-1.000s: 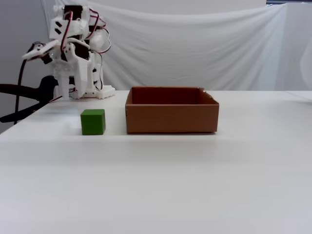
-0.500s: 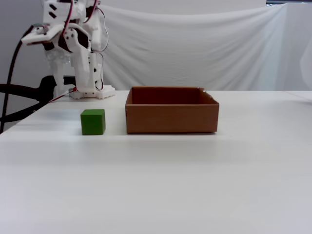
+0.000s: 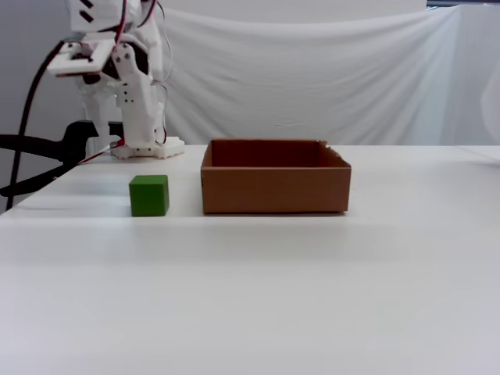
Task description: Grasp a green cube and put it in a box.
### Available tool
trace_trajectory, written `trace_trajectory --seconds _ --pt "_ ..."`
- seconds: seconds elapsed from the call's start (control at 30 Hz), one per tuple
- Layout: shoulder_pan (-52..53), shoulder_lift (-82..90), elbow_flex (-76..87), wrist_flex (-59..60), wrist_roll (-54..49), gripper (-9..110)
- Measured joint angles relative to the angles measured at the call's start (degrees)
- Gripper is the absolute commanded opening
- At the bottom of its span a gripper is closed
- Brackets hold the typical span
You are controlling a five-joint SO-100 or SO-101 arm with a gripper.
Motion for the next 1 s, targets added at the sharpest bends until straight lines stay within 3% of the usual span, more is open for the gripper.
trace_trajectory --seconds 1.0 --pt "-4.22 -21.01 -18.98 4.66 -0.88 31"
